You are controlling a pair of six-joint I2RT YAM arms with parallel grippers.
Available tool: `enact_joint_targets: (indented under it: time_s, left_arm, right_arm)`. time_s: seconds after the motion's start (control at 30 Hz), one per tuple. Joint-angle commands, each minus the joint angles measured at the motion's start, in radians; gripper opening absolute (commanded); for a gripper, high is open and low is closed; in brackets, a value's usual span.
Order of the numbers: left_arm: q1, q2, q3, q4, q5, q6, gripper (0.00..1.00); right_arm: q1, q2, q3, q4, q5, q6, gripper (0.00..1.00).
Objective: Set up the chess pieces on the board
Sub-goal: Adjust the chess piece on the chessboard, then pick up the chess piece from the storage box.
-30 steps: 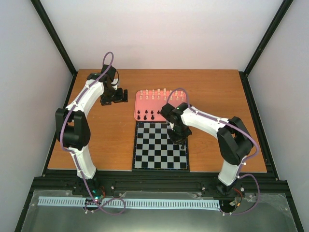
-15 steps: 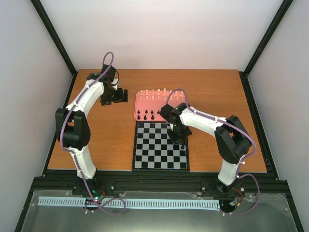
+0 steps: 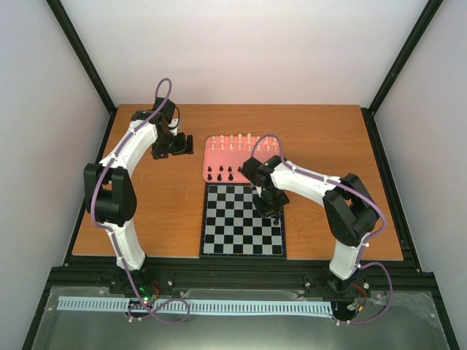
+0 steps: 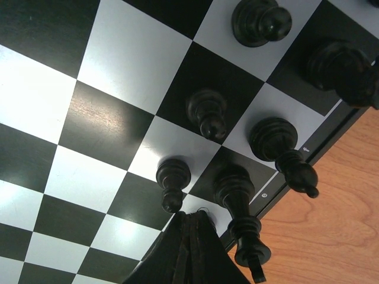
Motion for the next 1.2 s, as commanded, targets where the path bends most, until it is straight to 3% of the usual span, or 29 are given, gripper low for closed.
enact_joint_targets:
  time_s: [0.0,0.4,0.7,0.77,0.93,1.17]
  left_arm:
    - [0.000,-0.025,0.009,0.012,-0.004,-0.008,1.00]
    - [0.000,-0.029,0.007,0.010,-0.006,-0.007,1.00]
    - [0.000,-0.023,0.018,0.006,0.000,-0.007,1.00]
    - [0.000,-0.021,0.020,0.004,0.000,-0.008,1.00]
    - [0.000,-0.021,0.029,0.002,0.001,-0.008,1.00]
    - [0.000,-0.026,0.039,-0.001,-0.003,-0.005,1.00]
  right_arm:
    - [0.006,0.018,0.028,0.014,0.013,-0.002,0.03]
    - [0.006,0.019,0.043,0.005,0.024,-0.002,0.03]
    - [0.006,-0.089,0.133,-0.084,-0.017,-0.009,0.07]
    - [0.006,-0.091,0.196,-0.108,-0.003,-0.021,0.13]
    - [-0.003,0.006,0.374,-0.076,0.028,-0.068,0.46]
    - [-0.095,0.234,0.575,0.093,-0.042,-0.103,0.49]
